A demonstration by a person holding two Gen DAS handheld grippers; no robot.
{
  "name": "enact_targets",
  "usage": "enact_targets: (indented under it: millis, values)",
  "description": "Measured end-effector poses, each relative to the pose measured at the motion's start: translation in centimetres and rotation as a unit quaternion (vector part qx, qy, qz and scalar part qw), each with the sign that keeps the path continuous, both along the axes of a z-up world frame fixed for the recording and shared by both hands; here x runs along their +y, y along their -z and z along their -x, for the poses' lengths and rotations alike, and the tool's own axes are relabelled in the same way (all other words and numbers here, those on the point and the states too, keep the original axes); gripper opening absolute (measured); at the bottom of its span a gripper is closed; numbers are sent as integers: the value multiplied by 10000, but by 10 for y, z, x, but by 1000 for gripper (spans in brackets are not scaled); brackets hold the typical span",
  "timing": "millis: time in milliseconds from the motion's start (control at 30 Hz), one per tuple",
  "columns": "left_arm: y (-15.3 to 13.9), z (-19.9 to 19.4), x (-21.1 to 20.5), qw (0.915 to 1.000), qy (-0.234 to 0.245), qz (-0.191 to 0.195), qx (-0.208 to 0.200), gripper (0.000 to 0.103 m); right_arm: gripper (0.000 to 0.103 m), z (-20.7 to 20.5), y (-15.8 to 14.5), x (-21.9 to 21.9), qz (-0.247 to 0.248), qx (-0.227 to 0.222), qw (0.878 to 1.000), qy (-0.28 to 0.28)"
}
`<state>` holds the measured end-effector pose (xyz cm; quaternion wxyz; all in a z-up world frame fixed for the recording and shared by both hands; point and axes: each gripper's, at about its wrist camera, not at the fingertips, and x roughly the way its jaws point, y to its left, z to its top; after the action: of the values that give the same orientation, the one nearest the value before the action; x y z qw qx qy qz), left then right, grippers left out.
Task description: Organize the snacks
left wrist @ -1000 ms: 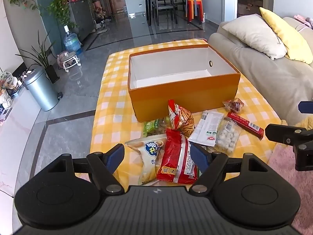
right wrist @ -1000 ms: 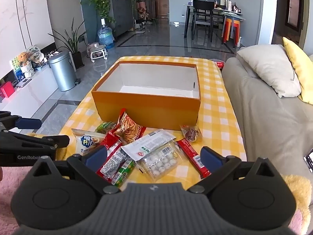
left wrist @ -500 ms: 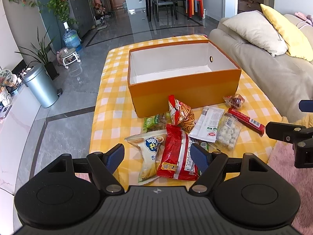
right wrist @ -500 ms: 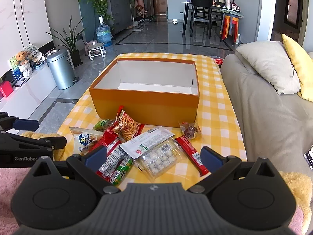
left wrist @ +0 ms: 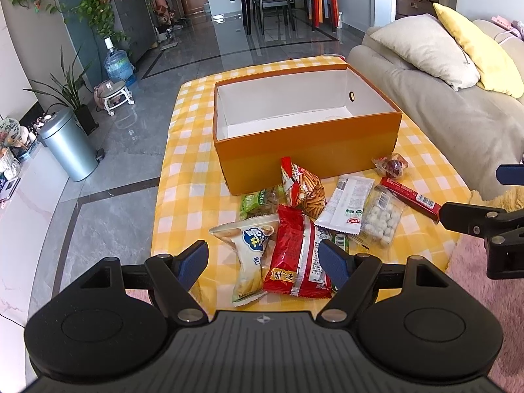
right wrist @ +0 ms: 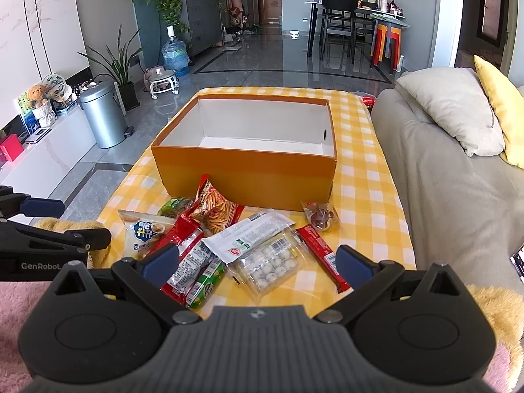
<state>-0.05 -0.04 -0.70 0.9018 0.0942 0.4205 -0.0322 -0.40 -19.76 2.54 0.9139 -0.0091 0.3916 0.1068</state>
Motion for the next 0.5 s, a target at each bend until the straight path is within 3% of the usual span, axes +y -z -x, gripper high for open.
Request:
enact_targets:
  millis: [500]
  values:
    - [-1,1,2,10000,-26,-33,41,90,98,2,-1,-1,-22,-3,10000,17]
